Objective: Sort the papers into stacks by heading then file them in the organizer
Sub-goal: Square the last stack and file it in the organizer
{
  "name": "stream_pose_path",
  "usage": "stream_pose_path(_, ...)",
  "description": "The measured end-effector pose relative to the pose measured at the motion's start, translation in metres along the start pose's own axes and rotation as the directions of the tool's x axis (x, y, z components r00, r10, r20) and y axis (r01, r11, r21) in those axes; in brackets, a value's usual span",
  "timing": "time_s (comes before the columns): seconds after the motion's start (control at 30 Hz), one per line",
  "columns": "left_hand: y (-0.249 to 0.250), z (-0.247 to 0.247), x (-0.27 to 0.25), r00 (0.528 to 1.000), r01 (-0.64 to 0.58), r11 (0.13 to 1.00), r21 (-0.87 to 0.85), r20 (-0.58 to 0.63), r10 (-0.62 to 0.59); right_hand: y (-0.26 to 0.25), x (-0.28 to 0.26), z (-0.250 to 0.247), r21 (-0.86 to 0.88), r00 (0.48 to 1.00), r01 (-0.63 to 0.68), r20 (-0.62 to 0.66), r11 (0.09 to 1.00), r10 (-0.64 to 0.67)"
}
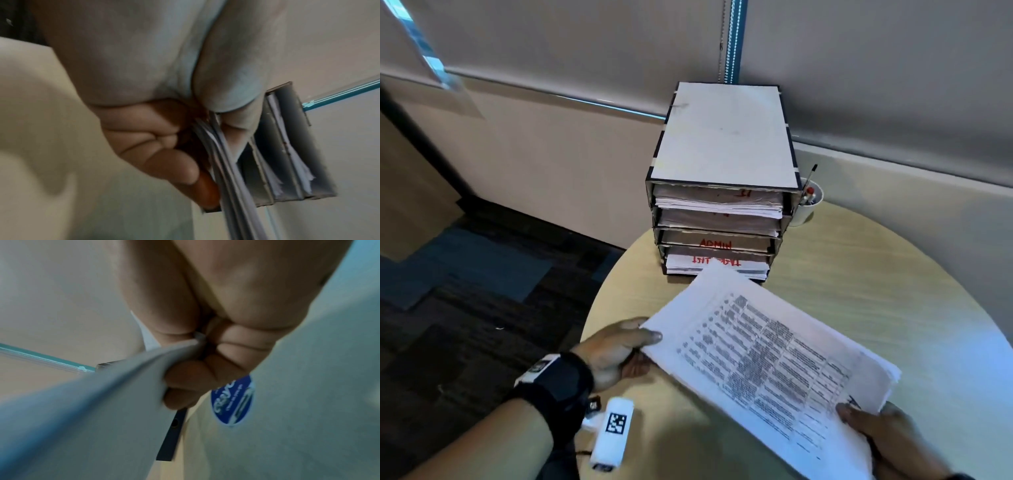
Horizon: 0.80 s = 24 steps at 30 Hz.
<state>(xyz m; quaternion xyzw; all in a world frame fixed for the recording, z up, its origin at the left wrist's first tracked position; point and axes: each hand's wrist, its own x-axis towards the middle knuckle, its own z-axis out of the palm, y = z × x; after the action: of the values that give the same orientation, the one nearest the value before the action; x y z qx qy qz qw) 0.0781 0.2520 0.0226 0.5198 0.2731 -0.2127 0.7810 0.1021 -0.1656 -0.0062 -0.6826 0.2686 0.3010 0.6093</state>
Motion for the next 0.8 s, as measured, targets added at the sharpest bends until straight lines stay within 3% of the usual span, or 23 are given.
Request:
stream_pose_path(0.13,0.023,0.007,0.02,0.989,-0.123,0.992,-0.034,-0.083,0.12,-0.027,-0.006,0.03,0.255,0.994,0.036,0.088,0.966,-0.06)
stream_pose_path(0.33,0.037,0.005,0.038,0.975,-0.149,0.987,-0.054,-0.172,0.138,-0.041,-0.005,0.044,0.335,0.988,0.039,0.129,0.942,-0.087)
stream_pose_path(0.5,0.047,0.02,0.048,0.959,-0.219,0.946,-0.239,-0.231,0.164,-0.05,-0.005,0.056,0.455,0.973,0.069,0.167,0.888,-0.162)
stream_pose_path(0.63,0.036,0.045,0.039,0.984,-0.164,0.936,-0.313,-0.116,0.133,-0.057,-0.004,0.087,0.514,0.977,0.138,0.069,0.846,-0.201)
stream_pose_path(0.8,-0.002,0.087,0.006,0.998,-0.002,0.974,-0.226,0.067,0.018,-0.059,0.004,0.135,0.512,0.986,0.162,-0.054,0.843,-0.157)
